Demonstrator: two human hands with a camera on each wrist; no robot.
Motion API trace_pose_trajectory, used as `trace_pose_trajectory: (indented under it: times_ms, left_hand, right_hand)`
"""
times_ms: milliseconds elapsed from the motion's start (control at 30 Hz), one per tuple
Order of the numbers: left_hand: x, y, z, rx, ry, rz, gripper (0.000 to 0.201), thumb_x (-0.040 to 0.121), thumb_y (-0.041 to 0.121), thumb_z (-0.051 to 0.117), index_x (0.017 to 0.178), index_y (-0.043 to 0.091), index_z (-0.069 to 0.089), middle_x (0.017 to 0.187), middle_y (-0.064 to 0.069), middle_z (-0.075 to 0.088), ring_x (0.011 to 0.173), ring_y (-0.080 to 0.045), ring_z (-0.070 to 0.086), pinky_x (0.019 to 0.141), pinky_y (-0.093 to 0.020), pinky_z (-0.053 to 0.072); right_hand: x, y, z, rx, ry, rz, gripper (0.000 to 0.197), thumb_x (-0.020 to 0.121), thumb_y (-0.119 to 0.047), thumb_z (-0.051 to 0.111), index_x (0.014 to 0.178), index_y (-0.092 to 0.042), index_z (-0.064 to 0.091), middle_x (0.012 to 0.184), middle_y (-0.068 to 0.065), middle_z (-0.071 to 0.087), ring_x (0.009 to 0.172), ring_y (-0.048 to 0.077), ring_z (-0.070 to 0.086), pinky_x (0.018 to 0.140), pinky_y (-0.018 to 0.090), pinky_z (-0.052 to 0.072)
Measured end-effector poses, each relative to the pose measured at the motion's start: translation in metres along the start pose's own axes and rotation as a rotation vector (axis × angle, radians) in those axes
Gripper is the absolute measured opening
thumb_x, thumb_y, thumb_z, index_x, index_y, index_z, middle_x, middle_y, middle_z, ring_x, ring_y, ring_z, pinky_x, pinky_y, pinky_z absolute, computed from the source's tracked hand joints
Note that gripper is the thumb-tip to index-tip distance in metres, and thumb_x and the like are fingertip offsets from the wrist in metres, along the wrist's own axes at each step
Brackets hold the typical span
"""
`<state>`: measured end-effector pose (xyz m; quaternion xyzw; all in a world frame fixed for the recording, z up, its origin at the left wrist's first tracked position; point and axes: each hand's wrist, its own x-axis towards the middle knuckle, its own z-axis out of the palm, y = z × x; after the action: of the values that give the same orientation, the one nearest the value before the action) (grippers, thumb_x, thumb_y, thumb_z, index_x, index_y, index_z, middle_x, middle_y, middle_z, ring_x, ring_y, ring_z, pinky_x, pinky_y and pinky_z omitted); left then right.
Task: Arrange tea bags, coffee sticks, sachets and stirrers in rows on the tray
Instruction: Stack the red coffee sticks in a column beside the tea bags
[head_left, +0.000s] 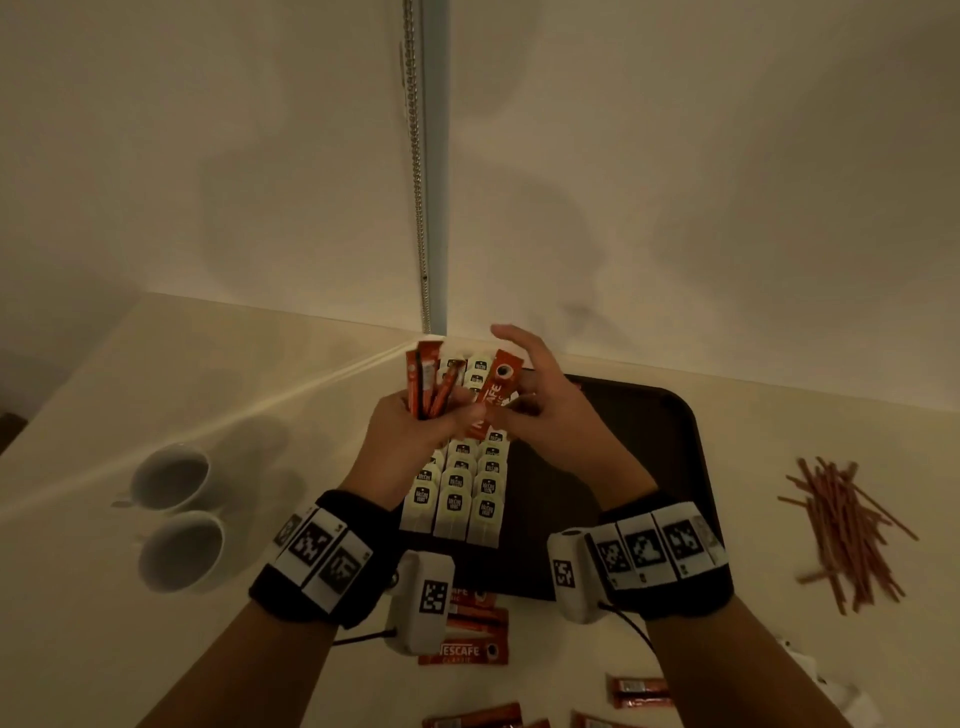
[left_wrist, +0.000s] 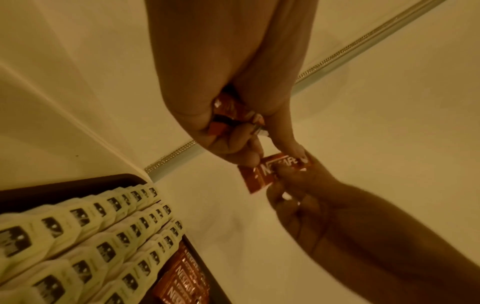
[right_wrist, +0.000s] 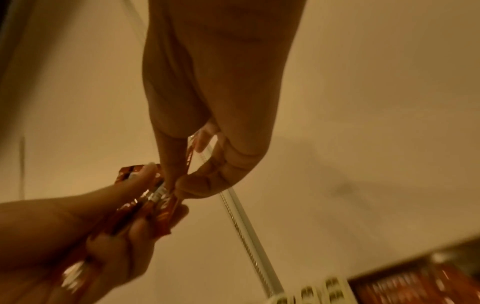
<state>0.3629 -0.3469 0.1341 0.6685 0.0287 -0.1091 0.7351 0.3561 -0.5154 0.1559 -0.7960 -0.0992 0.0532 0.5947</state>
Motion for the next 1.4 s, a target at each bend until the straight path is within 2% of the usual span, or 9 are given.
trace_pose_trajectory:
  times_ms: [233, 333, 467, 833, 933, 1067, 1167, 1267, 1400]
  left_hand:
    - [-0.001, -0.006, -0.002, 0.06, 0.058, -0.053, 0.006, 0.078, 0.014, 0.075, 0.082, 0.015, 0.071, 0.065, 0.004, 0.066, 0.06, -0.011, 0.058, 0.067, -0.032, 0.048]
    - [0.002, -0.003, -0.003, 0.01, 0.076, -0.063, 0.003, 0.081, 0.012, 0.072, 0.082, 0.015, 0.071, 0.068, 0.0, 0.066, 0.059, -0.009, 0.056, 0.065, -0.028, 0.045]
    - [0.006, -0.002, -0.004, 0.003, 0.121, -0.029, 0.005, 0.078, 0.019, 0.075, 0.081, 0.017, 0.073, 0.082, -0.013, 0.072, 0.072, -0.031, 0.063, 0.074, -0.043, 0.053]
    - [0.008, -0.005, -0.002, 0.017, 0.203, 0.01, 0.007, 0.081, 0.018, 0.072, 0.074, 0.017, 0.069, 0.066, -0.005, 0.064, 0.064, -0.018, 0.058, 0.083, -0.048, 0.053]
    - [0.007, -0.008, -0.001, 0.026, 0.165, 0.01, 0.008, 0.085, 0.021, 0.068, 0.081, 0.015, 0.069, 0.071, -0.005, 0.066, 0.059, -0.011, 0.056, 0.071, -0.035, 0.053]
    - [0.008, -0.01, -0.007, -0.044, 0.184, -0.075, 0.021, 0.094, 0.026, 0.056, 0.077, 0.014, 0.056, 0.047, 0.007, 0.045, 0.041, -0.007, 0.044, 0.044, -0.018, 0.038]
    - [0.009, -0.013, -0.016, -0.049, 0.127, -0.184, 0.016, 0.095, 0.024, 0.053, 0.081, 0.021, 0.047, 0.052, 0.007, 0.035, 0.044, -0.009, 0.031, 0.043, -0.022, 0.028]
    - [0.01, -0.019, -0.023, -0.091, 0.107, -0.277, 0.011, 0.095, 0.014, 0.045, 0.086, 0.018, 0.041, 0.059, 0.004, 0.039, 0.048, -0.01, 0.03, 0.043, -0.024, 0.023]
    - [0.01, -0.023, -0.024, -0.137, 0.1, -0.327, 0.009, 0.093, 0.01, 0.039, 0.086, 0.016, 0.038, 0.061, 0.002, 0.044, 0.049, -0.012, 0.033, 0.044, -0.024, 0.023]
  right_hand:
    - [0.003, -0.001, -0.006, 0.246, 0.136, 0.185, 0.018, 0.093, -0.008, 0.053, 0.11, -0.01, 0.058, 0.092, 0.003, 0.064, 0.074, 0.01, 0.063, 0.066, 0.02, 0.053]
    - [0.0, 0.006, -0.007, 0.299, 0.168, 0.196, 0.025, 0.089, -0.003, 0.057, 0.113, -0.01, 0.057, 0.091, 0.006, 0.062, 0.069, 0.008, 0.064, 0.067, 0.019, 0.054]
    - [-0.003, 0.01, -0.006, 0.231, 0.159, 0.188, 0.012, 0.089, -0.009, 0.057, 0.099, -0.007, 0.064, 0.087, 0.003, 0.064, 0.071, 0.004, 0.063, 0.066, 0.016, 0.052]
    - [-0.002, 0.014, -0.023, 0.145, 0.15, 0.15, 0.016, 0.085, -0.004, 0.062, 0.093, -0.017, 0.068, 0.09, 0.004, 0.069, 0.077, 0.009, 0.068, 0.072, 0.018, 0.055]
    - [-0.002, 0.02, -0.035, 0.101, 0.081, 0.166, 0.02, 0.089, -0.005, 0.058, 0.098, -0.019, 0.069, 0.102, 0.006, 0.066, 0.089, 0.013, 0.067, 0.078, 0.021, 0.055]
    - [0.003, 0.053, -0.058, -0.065, 0.269, 0.228, 0.016, 0.089, -0.011, 0.058, 0.093, -0.024, 0.066, 0.103, 0.003, 0.066, 0.094, 0.016, 0.064, 0.079, 0.029, 0.056]
    - [0.001, 0.094, -0.071, -0.306, 0.324, 0.337, 0.013, 0.089, -0.011, 0.059, 0.097, -0.019, 0.065, 0.107, 0.0, 0.065, 0.096, 0.01, 0.06, 0.08, 0.02, 0.05]
    - [-0.006, 0.13, -0.071, -0.368, 0.253, 0.468, 0.014, 0.088, -0.009, 0.059, 0.096, -0.018, 0.064, 0.106, -0.003, 0.063, 0.1, 0.011, 0.057, 0.095, 0.032, 0.046]
    - [-0.011, 0.155, -0.063, -0.32, 0.235, 0.553, 0.014, 0.087, -0.009, 0.061, 0.095, -0.02, 0.063, 0.107, -0.003, 0.061, 0.102, 0.012, 0.057, 0.086, 0.025, 0.042]
